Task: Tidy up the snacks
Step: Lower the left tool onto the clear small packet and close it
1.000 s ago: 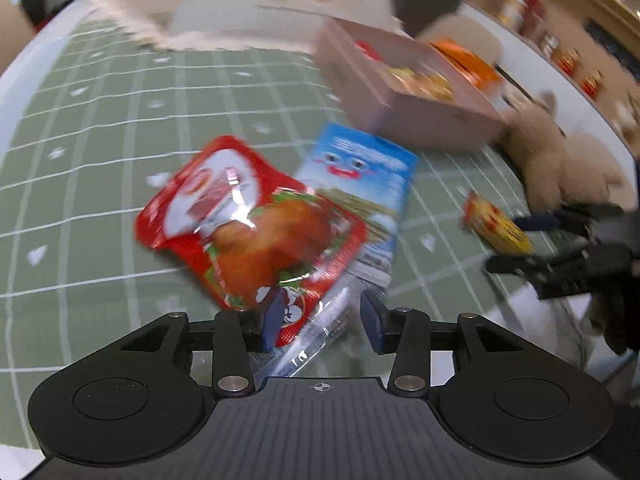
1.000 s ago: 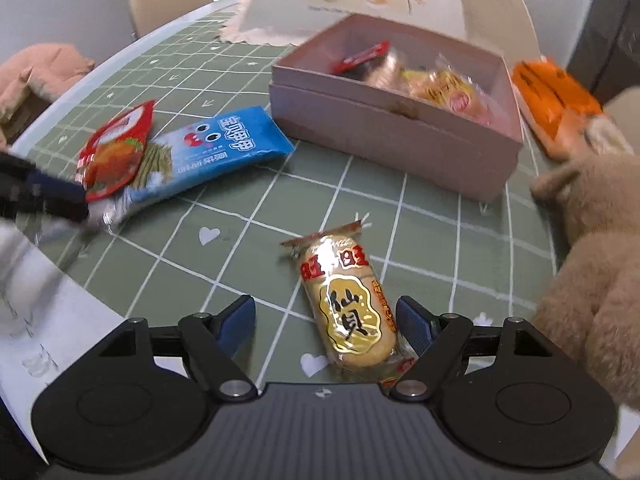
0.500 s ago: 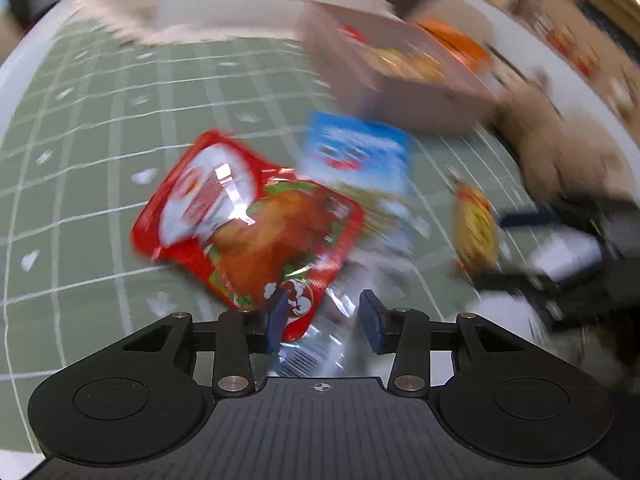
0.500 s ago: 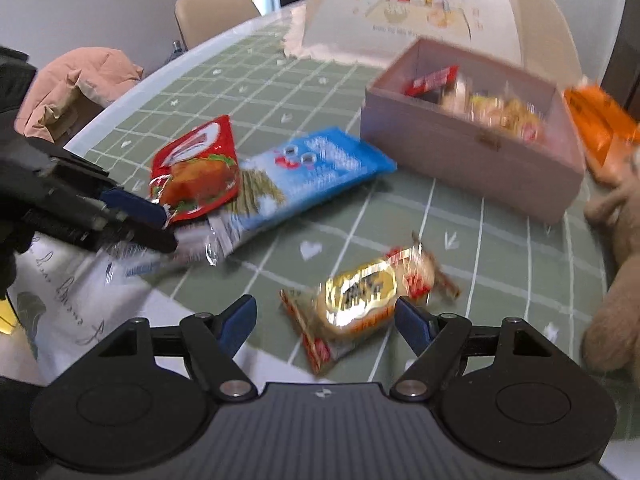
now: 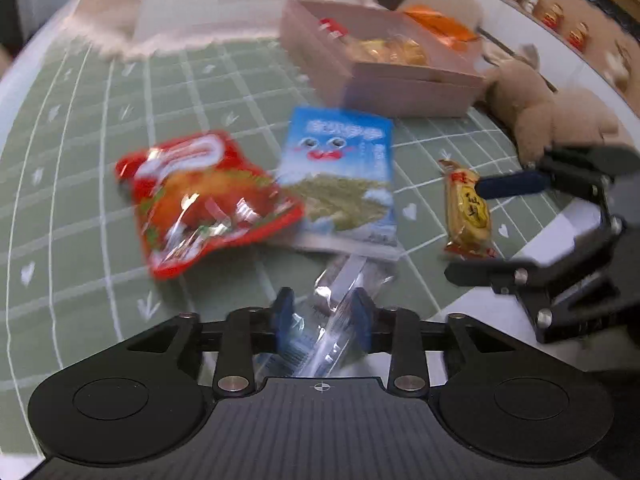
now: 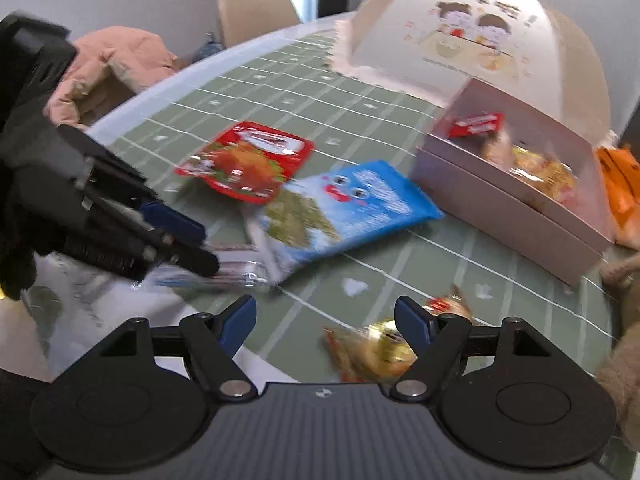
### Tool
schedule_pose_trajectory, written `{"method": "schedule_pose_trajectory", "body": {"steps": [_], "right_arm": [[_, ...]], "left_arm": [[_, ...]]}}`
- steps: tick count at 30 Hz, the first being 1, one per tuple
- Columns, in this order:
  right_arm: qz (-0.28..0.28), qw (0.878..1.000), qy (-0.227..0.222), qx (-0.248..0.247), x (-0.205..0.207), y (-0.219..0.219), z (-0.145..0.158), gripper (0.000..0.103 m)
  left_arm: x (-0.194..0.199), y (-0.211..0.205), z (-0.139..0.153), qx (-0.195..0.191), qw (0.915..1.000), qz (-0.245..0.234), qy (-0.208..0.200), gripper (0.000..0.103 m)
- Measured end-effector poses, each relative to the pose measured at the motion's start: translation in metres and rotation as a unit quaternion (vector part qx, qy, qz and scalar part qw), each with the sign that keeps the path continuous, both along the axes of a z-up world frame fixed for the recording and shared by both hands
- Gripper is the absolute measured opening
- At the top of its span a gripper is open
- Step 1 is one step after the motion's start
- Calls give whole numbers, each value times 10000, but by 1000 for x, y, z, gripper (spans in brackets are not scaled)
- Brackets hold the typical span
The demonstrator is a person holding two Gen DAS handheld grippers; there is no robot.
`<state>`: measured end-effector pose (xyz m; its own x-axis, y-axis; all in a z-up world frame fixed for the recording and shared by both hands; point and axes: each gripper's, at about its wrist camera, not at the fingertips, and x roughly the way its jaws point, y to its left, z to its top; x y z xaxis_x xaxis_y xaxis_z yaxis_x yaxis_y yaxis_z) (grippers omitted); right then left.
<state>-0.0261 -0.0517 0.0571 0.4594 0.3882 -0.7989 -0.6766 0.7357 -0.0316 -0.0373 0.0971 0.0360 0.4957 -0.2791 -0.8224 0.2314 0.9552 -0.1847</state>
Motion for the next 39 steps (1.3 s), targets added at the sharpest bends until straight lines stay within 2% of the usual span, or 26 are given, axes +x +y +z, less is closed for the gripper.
{"method": "schedule_pose_trajectory", "body": {"steps": [3, 6, 8, 14, 17, 20, 25, 29, 32, 34, 36, 39], "right_arm": [[-262, 9996, -16, -68, 6, -15, 2, 78], [-495, 9987, -10, -129, 10, -30, 0, 78], [-649, 9977, 11, -180, 12, -39, -3, 78], [-955, 9949, 96, -294, 17, -53, -9, 78], [-1049, 9941, 253, -87, 20, -60, -8, 78], [-1231, 9901, 621, 274, 32, -61, -9, 78], [-1773, 9723, 1295, 802, 61, -55, -18, 78], [-1764, 9758, 1162, 562, 66, -41, -23, 78], [-1612, 9817, 916, 427, 64, -34, -17, 78], [-1514, 9848, 723, 438, 63, -31, -10, 78], [-1386, 9872, 589, 529, 62, -30, -3, 78], [-1173, 9894, 544, 654, 63, -22, 4, 78]], "left_arm": [[3, -20, -2, 72, 9995, -280, 108, 44], [4, -46, -4, 415, 9983, -405, 44, 47], [5, -55, -4, 491, 9985, -229, 22, 47], [17, -44, -4, 305, 9976, 624, 69, 45], [17, -33, -3, 255, 9947, 986, 126, 45], [18, -34, -2, 196, 9935, 1100, 231, 45], [18, -40, -2, 119, 9926, 1153, 349, 45], [16, -42, -2, 40, 9934, 1067, 427, 45], [9, -37, -2, -456, 9929, 889, 639, 43], [2, -32, -1, -557, 9929, 859, 607, 42], [-5, -25, 2, -472, 9927, 986, 501, 42], [-9, -5, 8, -796, 9879, 1251, 461, 42]]}}
